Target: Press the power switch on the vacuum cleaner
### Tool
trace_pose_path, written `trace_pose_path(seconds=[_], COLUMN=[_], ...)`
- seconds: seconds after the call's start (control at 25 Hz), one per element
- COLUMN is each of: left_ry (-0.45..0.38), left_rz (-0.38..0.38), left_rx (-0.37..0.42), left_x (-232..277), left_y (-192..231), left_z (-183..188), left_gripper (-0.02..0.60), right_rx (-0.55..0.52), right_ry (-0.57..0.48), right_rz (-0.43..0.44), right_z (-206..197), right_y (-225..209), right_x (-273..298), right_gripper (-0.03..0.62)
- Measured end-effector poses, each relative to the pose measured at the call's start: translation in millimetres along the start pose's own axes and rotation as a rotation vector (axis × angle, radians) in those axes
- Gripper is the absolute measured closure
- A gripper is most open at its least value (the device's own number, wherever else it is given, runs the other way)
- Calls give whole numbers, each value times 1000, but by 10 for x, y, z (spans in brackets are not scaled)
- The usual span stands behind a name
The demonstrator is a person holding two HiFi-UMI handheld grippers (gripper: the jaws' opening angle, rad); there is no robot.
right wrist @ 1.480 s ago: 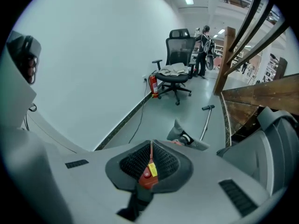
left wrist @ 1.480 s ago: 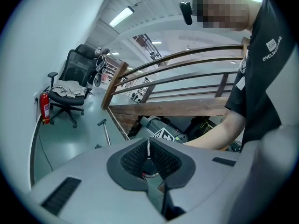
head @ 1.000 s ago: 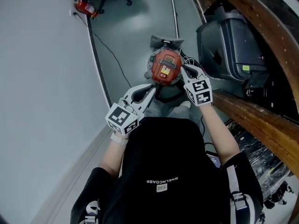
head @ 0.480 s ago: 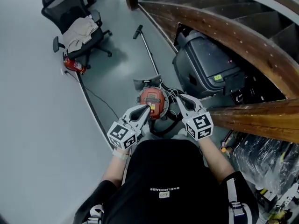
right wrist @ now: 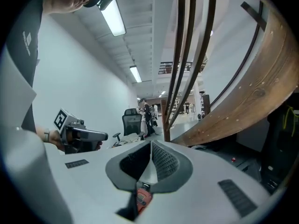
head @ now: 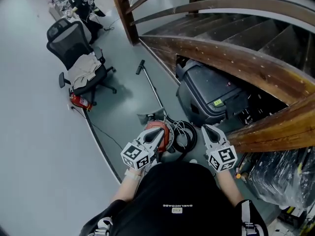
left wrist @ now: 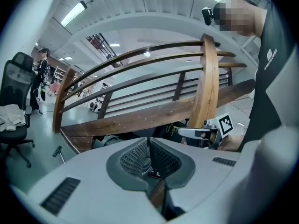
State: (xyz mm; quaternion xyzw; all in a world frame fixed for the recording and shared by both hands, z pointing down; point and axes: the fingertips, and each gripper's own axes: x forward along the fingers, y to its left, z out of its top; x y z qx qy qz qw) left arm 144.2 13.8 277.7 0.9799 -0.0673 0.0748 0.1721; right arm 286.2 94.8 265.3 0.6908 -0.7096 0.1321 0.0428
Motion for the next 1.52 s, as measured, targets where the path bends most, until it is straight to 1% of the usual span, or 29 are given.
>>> trace_pose_path(seconds=[0.16, 0.32, 0.64, 0.84, 1.2, 1.52], left_ry=[-6, 1, 12, 15, 47, 46], left_rz=[-13, -20, -33, -29, -36, -27], left_rx=[7, 11, 15, 10, 14, 2], left_x=[125, 203, 189, 112, 4, -46], left_y=[-155, -310, -521, -578, -623, -577], left_z=[18, 12, -76, -119, -187, -212], left_gripper=[565, 565, 565, 565, 565, 565], right_rx=[24, 33, 25, 44, 65, 81], right_ry=[-13, -26, -15, -16, -10, -3], right_rz=[-44, -50, -25, -13, -25, -25], right_z=[-31, -13, -58, -95, -200, -272], right_y=[-210, -310, -207, -110, -59, -18], right_x=[-256, -400, -479, -521, -611, -596], right_gripper=[566, 566, 566, 566, 566, 566])
